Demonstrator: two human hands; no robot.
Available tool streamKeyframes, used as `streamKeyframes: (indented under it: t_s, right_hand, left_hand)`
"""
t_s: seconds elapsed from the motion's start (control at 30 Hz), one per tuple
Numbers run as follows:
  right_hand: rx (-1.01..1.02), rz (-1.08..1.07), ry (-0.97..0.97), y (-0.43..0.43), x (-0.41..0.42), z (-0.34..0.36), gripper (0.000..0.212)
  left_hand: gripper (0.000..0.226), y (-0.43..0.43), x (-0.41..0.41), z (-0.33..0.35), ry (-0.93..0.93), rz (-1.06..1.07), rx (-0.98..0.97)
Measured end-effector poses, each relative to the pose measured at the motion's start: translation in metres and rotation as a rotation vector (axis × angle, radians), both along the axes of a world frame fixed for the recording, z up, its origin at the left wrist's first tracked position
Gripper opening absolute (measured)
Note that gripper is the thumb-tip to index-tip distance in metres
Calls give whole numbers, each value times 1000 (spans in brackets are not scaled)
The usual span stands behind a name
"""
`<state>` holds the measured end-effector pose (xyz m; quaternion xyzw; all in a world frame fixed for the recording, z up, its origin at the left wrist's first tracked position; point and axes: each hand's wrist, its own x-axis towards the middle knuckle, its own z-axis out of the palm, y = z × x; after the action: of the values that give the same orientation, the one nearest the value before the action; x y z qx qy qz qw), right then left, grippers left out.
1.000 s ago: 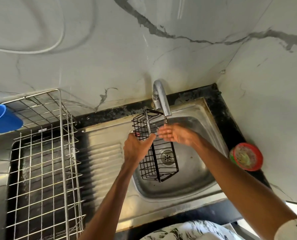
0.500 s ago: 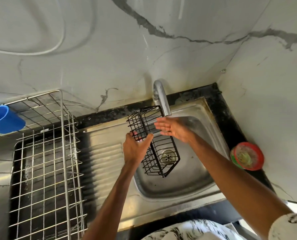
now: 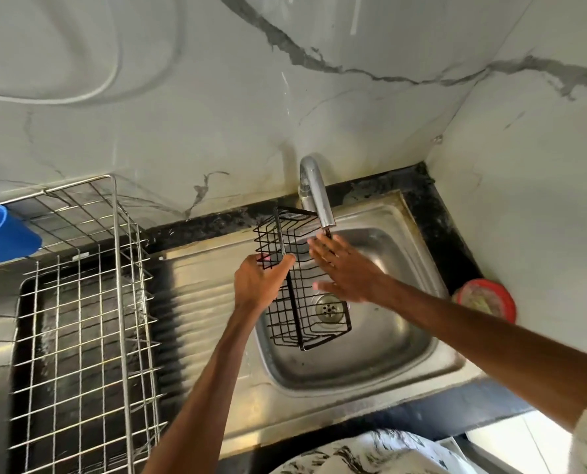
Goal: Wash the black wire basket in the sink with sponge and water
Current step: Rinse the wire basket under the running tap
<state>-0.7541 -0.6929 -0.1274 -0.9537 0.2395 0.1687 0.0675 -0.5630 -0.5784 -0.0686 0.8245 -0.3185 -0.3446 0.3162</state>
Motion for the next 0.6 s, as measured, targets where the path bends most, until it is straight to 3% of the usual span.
streamKeyframes:
  t_s: [0.13, 0.23, 0.3, 0.4, 0.6]
  right_hand:
    - [80, 198, 52, 58, -43, -13, 86]
    - [98, 343, 114, 54, -42, -4, 74]
    - [42, 264, 42, 30, -20, 8, 69]
    - [-69, 71, 93, -12, 13, 23, 77]
    - [-104, 105, 169, 4, 20, 15, 85]
  left_hand:
    - [57, 2, -6, -4, 12, -5, 26]
    - [51, 7, -9, -5, 23, -43, 40]
    - [52, 10, -9, -5, 29, -72, 35]
    - [51, 10, -9, -3, 46, -58, 9]
    - [40, 8, -5, 3, 83, 58, -39]
